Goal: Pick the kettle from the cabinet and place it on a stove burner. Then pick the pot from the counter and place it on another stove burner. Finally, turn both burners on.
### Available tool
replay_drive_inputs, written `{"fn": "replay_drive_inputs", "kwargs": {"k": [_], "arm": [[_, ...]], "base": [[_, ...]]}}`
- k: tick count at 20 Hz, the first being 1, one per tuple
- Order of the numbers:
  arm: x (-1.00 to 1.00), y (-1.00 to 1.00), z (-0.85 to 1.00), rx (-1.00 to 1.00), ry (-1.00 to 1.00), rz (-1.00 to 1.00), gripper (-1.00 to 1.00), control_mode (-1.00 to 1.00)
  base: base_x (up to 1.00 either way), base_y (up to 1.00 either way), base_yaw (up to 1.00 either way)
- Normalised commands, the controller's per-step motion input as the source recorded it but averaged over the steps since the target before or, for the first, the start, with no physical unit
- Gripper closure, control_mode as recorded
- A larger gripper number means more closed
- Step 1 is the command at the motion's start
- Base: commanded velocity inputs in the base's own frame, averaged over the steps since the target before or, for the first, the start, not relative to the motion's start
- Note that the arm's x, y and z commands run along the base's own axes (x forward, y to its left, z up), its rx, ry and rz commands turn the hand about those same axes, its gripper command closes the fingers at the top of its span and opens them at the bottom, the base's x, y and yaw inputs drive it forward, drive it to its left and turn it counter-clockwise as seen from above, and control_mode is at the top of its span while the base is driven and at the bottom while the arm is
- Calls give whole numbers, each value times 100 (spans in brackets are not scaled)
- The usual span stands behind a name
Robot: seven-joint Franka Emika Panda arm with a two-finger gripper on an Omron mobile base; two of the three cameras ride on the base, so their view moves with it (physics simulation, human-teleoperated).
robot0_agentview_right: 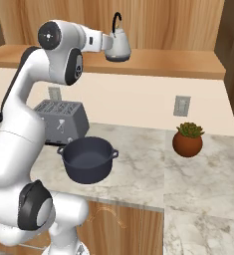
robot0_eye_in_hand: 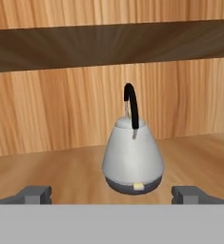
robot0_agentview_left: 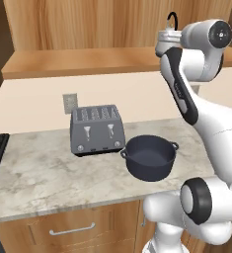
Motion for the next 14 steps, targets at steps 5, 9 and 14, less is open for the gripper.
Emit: {"fn": "replay_drive_inputs", "kwargs": {"k": [5,9,14], "arm": [[35,-18,4,0,0,6,-100,-100],[29,-31,1,0,0,5,-100,-100],[31,-20,2,0,0,2,-100,-100]], "base": [[0,0,0],[0,0,0],[0,0,0]]}}
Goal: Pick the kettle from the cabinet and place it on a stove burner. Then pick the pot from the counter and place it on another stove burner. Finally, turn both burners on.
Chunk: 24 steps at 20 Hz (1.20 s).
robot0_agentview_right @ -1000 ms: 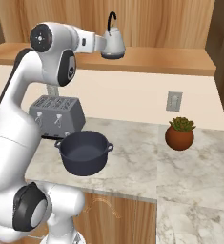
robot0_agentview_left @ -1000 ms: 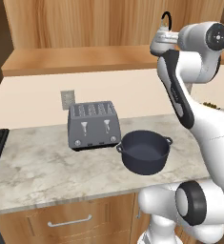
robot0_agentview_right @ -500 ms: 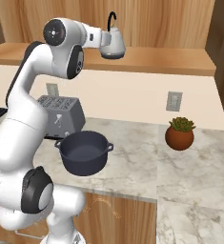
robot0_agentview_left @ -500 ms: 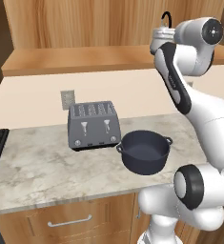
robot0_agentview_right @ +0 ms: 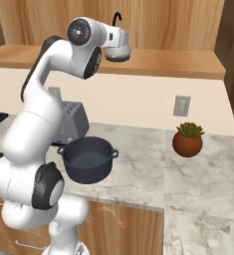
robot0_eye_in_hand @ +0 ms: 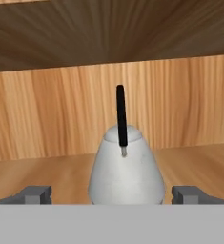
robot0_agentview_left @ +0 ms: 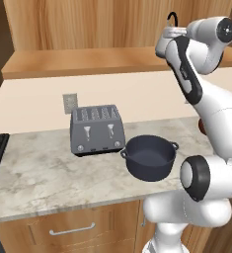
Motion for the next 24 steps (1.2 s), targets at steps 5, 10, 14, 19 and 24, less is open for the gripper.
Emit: {"fn": "replay_drive_inputs", "kwargs": {"k": [5,10,14,19,24], "arm": [[32,-8,5,0,3,0,-100,-100],[33,-3,1,0,3,0,-100,-100],[26,0,11,-1,0,0,-100,-100],[16,0,13,-3,0,0,-100,-100],[17,-3,4,-3,0,0,-100,-100]], "base": [[0,0,0],[0,0,0],[0,0,0],[0,0,0],[0,0,0]]}}
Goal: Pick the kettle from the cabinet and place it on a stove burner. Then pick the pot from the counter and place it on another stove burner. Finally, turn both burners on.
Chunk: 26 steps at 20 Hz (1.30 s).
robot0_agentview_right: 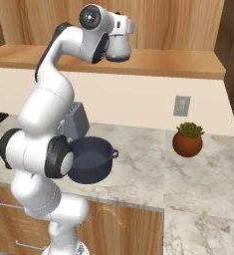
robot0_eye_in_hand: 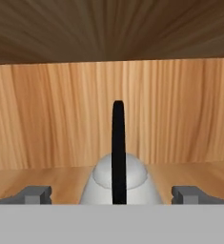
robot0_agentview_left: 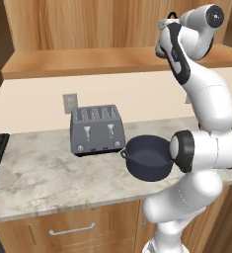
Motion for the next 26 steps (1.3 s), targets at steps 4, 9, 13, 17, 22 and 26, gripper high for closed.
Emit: {"fn": "replay_drive_inputs", "kwargs": {"k": [4,9,13,17,22,26], "arm": [[18,-7,0,-2,0,0,-100,-100],[11,0,0,-1,0,0,-100,-100],[17,0,0,0,0,0,-100,-100],[20,0,0,0,0,0,100,-100],[1,0,-1,0,0,0,100,-100],[0,0,0,0,0,0,100,-100]], "base": [[0,0,0],[0,0,0],[0,0,0],[0,0,0],[0,0,0],[0,0,0]]}}
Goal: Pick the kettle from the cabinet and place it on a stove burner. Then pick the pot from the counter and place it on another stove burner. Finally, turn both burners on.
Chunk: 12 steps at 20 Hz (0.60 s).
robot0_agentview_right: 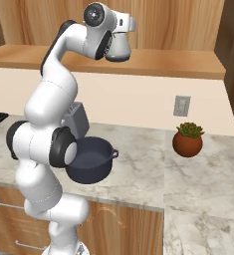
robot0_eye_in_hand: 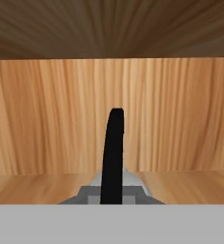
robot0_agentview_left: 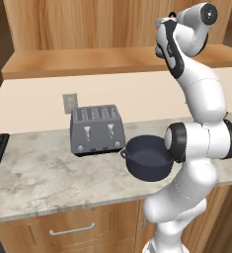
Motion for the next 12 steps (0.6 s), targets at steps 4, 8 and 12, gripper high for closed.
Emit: {"fn": "replay_drive_inputs", "kwargs": {"k": [4,8,12], "arm": [[4,0,-2,0,1,0,100,-100],[3,1,-4,0,1,0,100,-100],[2,0,-1,0,2,0,100,-100]], "base": [[0,0,0],[0,0,0],[0,0,0]]}}
